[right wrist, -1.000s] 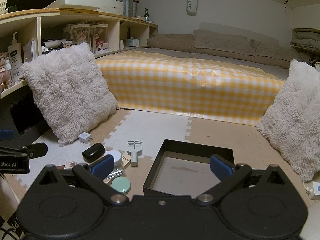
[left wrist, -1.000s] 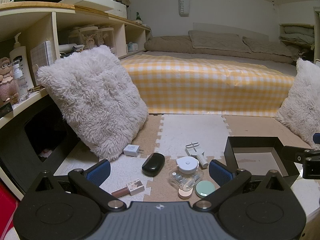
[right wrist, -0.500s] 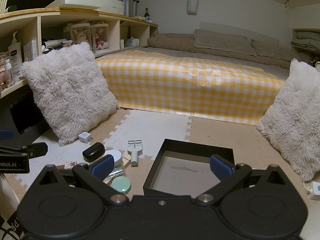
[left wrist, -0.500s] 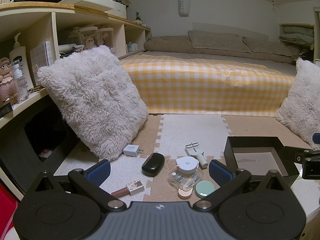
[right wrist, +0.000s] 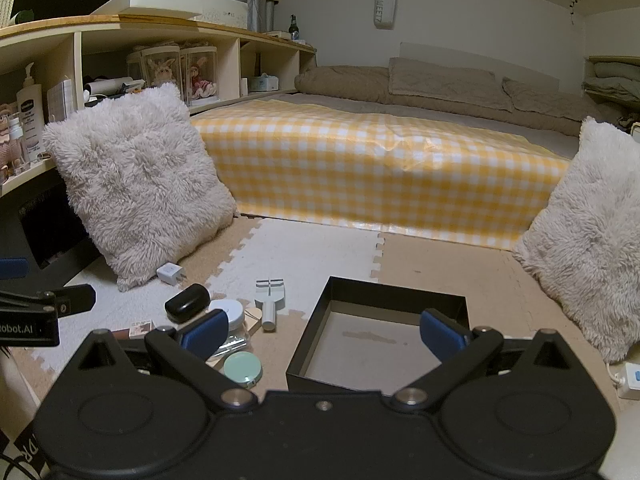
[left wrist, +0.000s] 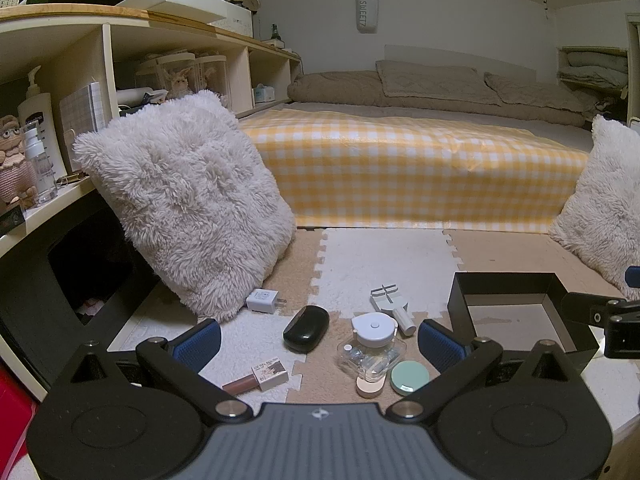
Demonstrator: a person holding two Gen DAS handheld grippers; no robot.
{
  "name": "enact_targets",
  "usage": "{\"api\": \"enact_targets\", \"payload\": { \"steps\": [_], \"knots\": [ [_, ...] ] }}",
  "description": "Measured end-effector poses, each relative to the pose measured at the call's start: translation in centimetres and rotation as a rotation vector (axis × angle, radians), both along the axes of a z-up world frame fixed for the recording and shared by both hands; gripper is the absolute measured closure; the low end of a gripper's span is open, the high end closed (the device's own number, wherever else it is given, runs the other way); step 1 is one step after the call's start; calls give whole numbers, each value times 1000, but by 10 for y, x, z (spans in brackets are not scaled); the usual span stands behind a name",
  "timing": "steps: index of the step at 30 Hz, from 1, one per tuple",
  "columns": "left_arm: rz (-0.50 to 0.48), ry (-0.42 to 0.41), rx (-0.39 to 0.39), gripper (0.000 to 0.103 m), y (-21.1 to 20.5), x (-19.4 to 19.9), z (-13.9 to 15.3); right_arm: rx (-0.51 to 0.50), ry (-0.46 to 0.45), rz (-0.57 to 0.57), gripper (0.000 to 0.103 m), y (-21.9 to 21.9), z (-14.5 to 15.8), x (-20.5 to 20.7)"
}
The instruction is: Organize rigid objects
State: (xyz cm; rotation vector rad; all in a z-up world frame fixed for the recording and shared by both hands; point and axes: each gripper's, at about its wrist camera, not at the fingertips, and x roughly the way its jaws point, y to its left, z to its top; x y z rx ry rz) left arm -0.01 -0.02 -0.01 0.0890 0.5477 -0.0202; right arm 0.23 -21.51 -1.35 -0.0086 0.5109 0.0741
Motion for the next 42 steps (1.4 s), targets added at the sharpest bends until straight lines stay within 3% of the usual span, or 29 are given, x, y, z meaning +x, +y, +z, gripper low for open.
{"api": "enact_targets", "payload": {
  "steps": [14,27,34,42],
  "knots": [
    [1,-2,1,0,0,0,0,-7,5,-19,0,0,1,0],
    [-5,-33,-46,0,1,4,9,74,-54,-97,0,-20,10,-8],
    [-33,-112,-75,0,4,5,20,183,-70,-132,0,-49,20,3],
    [-36,-144,-111,0,12,20,33,161,-93,-260,0,-88,21,35]
  ]
}}
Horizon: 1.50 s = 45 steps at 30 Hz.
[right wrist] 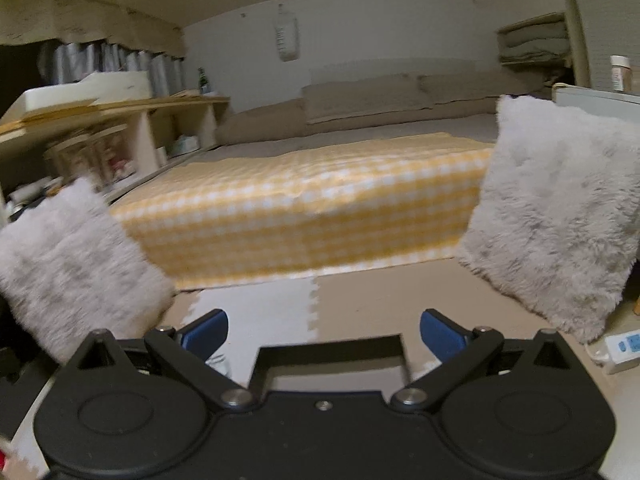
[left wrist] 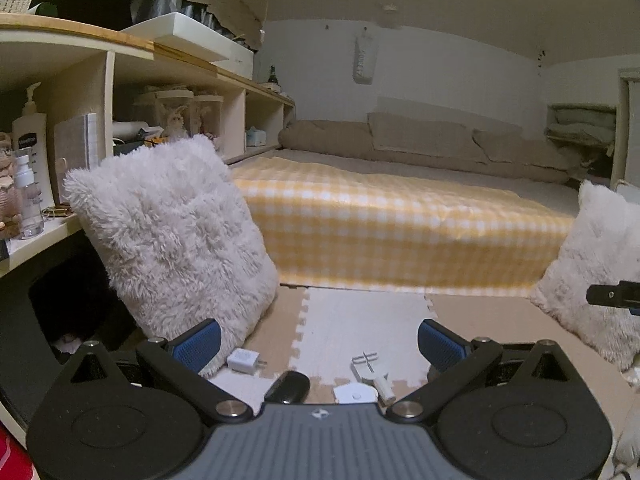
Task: Organize rigid objects
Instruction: 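Move the left tool down toward the labelled nail polish tube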
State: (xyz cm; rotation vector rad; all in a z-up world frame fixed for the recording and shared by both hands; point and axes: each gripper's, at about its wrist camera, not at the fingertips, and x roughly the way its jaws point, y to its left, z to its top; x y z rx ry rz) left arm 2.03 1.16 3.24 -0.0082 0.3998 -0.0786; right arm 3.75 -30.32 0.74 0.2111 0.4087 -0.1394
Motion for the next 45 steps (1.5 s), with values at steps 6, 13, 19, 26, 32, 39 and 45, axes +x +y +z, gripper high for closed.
{"api": "enact_targets", "payload": {
  "steps": [6,13,19,26,32,39,45],
  "knots": [
    [-4,-48,10,0,11,20,11,-53,102,-73,0,-20,-18,42],
    [33,-67,116,0,20,67,21,27,319,-52,0,-48,-59,85],
    [39,44,144,0,40,115,5,85,476,-25,41,-62,-87,101],
    [-24,291,135,0,66,151,-48,93,628,22,63,-60,-113,117],
    [-56,546,223,4,68,174,-96,64,670,25,74,-58,-122,125],
    [-128,825,294,13,64,192,-149,65,693,27,80,-64,-131,131],
    [-143,960,306,15,70,198,-180,69,691,43,80,-62,-132,132]
  ]
}}
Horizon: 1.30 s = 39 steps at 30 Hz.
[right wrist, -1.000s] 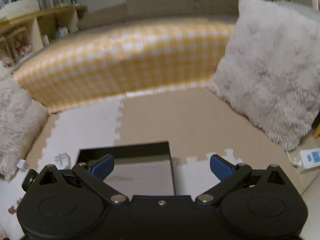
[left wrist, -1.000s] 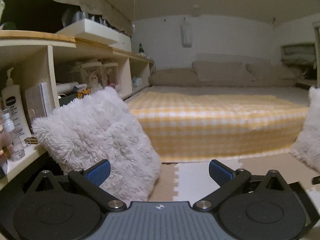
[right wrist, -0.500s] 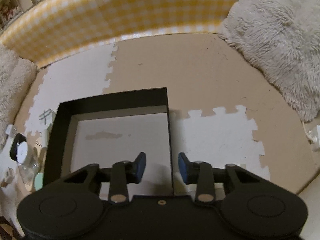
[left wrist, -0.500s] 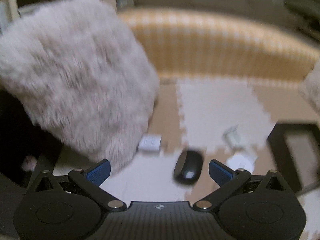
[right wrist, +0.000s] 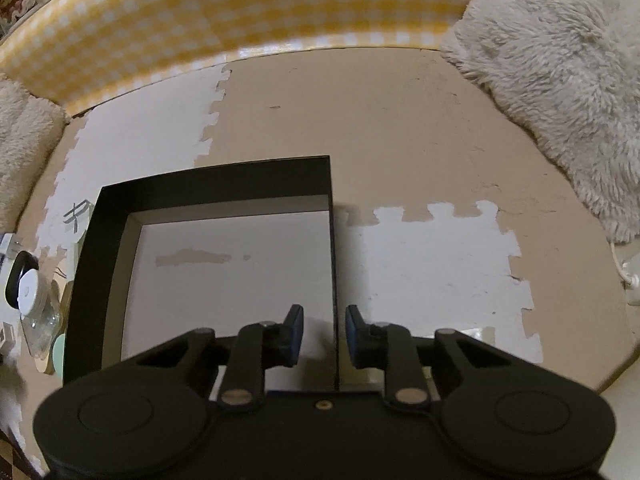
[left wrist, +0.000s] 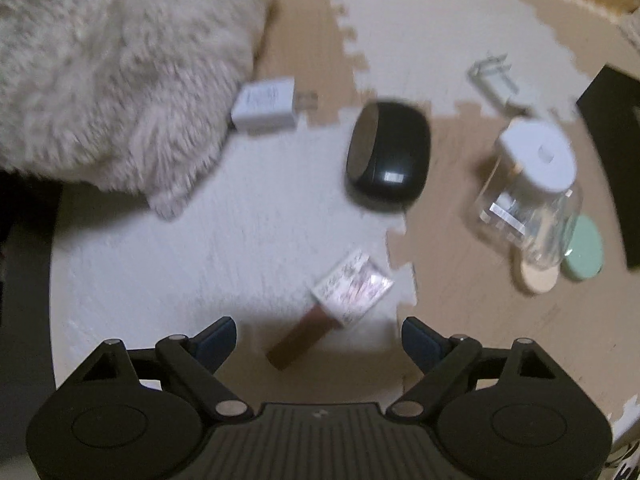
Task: Organize rigid objects
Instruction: 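Move the left tool down toward the labelled nail polish tube, then close the left gripper on the nail polish tube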
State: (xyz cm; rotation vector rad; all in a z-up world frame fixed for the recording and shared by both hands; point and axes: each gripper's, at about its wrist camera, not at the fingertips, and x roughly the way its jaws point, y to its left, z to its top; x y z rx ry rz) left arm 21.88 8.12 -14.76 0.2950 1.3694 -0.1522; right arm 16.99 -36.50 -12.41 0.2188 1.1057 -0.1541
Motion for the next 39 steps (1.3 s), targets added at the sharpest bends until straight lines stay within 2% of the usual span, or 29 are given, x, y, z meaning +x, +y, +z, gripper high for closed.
{"api": "enact_targets", "payload": {
  "steps": [2,4,6,10,14,17,21,24,26,28,31,33,34,37,39],
  "knots": [
    [-9,54,-8,21,0,0,-9,5,2,4,80,0,-1,0],
    [-34,89,-26,21,-3,-5,-12,10,3,8,82,0,-1,0],
    [-50,98,-45,27,-5,-8,-10,10,4,9,82,0,-1,0],
    [-54,101,-94,44,-4,-10,-5,13,4,9,82,-1,-2,1],
    [-31,106,-55,47,-3,-8,-7,13,4,9,82,-1,-2,1],
    [-17,72,-29,47,1,-8,-11,8,4,12,81,0,-2,0],
    [-46,-15,-52,48,-2,-6,-2,3,6,16,82,1,-3,1],
    [-89,-35,-24,58,-12,-6,-2,2,7,16,82,1,-2,1],
    [-117,-54,-3,59,-16,-3,-5,2,7,17,82,1,-2,1],
    [-129,-74,-14,59,-21,-2,-4,3,7,16,82,1,-2,1],
    [-104,-87,-16,59,-21,5,-6,4,9,14,82,1,-3,1],
    [-73,-79,-34,64,-22,10,-5,4,12,9,85,-1,-3,1],
    [-63,-76,-45,69,-21,12,-4,5,12,4,88,-2,-3,1],
    [-40,-86,-46,69,-21,14,-1,8,13,-17,98,-7,-4,0],
    [-17,-95,-76,70,-18,11,6,14,12,-23,99,-8,-4,-1]
  ]
}}
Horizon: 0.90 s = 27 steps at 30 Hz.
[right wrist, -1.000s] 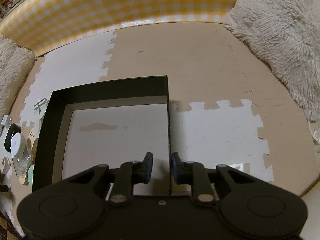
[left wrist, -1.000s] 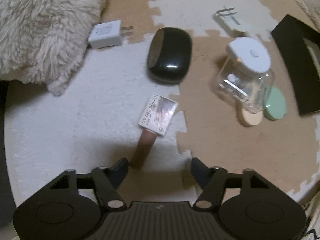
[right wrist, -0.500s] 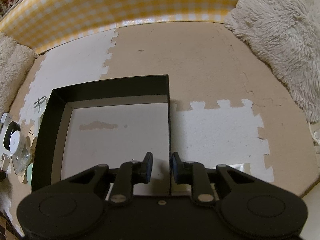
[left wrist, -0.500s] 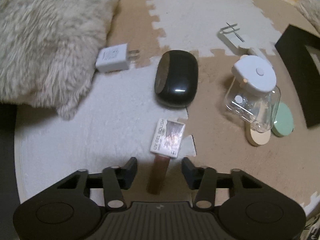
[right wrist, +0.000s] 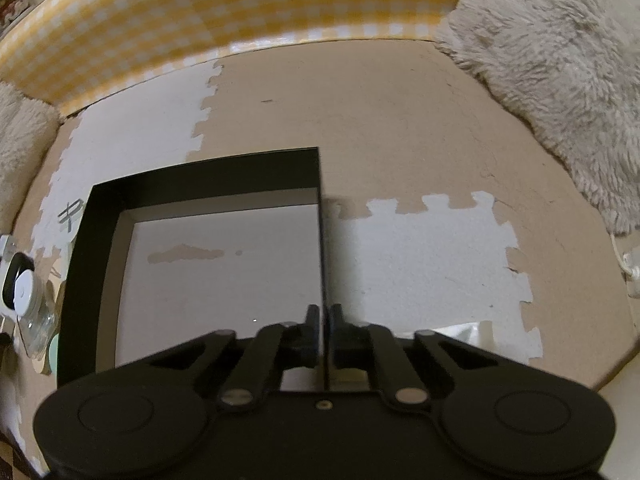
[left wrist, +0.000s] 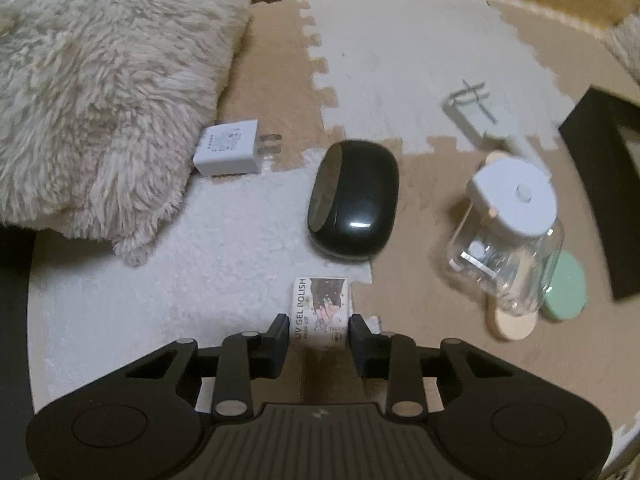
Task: Organize rigid objects
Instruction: 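Close the left gripper on the nail polish tube, then carry the tube into the black box and open the left gripper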
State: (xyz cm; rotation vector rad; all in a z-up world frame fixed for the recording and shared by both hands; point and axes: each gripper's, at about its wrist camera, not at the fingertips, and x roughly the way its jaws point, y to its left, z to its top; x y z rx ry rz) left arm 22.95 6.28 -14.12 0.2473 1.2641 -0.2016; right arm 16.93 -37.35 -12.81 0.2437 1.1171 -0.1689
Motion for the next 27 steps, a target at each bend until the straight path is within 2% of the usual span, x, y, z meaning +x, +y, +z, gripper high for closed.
{"api": "enact_targets", "payload": {
  "steps": [8,15,22,27],
  "knots": [
    [42,-76,-150,71,-15,-12,37,-16,4,8,100,2,0,1],
    [0,-123,-295,71,-50,-28,60,-29,8,16,100,3,-1,1],
    [-84,-158,-432,71,-97,-47,78,-35,8,20,100,5,-1,1],
    [-118,-172,-495,71,-135,-53,81,-39,12,23,100,5,-2,1]
  ]
}}
